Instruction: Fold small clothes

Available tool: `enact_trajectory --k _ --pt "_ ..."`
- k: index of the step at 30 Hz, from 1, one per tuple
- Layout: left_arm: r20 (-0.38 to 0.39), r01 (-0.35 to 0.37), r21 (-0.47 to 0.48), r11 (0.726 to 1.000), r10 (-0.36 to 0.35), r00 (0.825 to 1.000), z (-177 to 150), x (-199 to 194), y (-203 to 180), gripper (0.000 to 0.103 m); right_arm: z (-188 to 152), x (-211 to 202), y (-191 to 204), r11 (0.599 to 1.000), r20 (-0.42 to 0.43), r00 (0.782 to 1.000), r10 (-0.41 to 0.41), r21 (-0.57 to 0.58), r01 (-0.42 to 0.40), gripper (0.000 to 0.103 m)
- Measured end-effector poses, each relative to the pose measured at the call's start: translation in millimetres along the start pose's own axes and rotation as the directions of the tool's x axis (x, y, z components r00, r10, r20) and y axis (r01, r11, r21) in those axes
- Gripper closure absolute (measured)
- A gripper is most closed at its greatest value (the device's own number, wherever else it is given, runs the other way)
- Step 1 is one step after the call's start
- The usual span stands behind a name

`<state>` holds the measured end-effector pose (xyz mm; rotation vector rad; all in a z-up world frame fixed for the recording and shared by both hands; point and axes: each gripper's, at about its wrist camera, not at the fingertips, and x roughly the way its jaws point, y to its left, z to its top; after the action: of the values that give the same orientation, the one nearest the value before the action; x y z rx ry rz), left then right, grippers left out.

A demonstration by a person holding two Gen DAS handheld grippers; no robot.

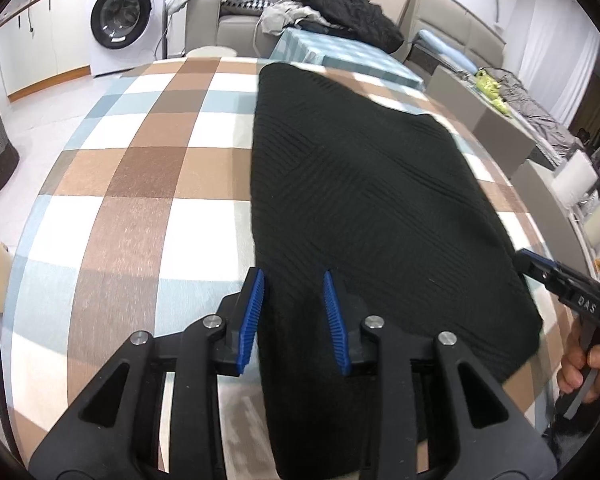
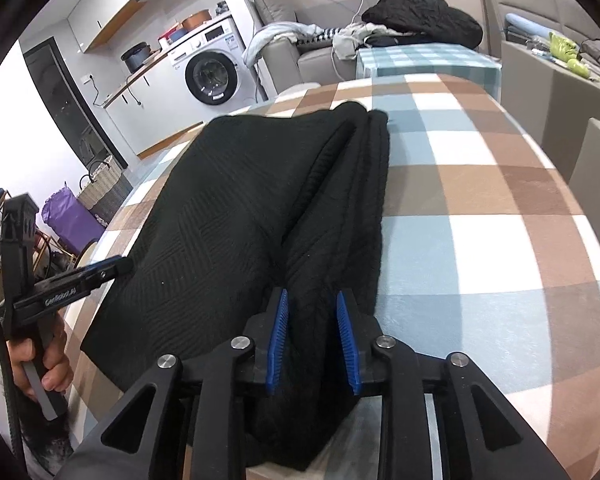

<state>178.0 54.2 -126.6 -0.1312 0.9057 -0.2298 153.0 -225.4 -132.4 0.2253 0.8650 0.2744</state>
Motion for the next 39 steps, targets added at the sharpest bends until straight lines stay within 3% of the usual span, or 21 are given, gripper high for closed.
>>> enact_trajectory --k 5,11,14,22,39 --pt "0.097 0.007 0.025 1.000 -0.010 0.995 -16 -30 -8 0.038 -5 -20 3 0.999 0.057 0.998 -0.009 -0.048 0.012 0.054" --pt "0.233 0.008 0.081 0.997 -0.027 0.972 -33 -68 -21 0.017 -12 -48 13 0.992 0.140 0.990 0.002 -0.123 0.015 0.010" --pt "0.279 -0.017 0.116 0.993 -0.016 0.960 -41 -81 -30 0.003 -18 -62 16 0.989 0.194 0.981 0.014 -0.144 0.014 0.001" --pt "0.365 -0.066 0.178 0.982 -0.004 0.931 -65 -100 -50 0.001 -32 -75 19 0.983 0.254 0.966 0.052 -0.183 -0.004 0.000" --pt "0.383 -0.031 0.152 0.988 -0.030 0.923 -74 -93 -45 0.001 -53 -79 22 0.975 0.369 0.926 0.080 -0.222 0.004 0.000"
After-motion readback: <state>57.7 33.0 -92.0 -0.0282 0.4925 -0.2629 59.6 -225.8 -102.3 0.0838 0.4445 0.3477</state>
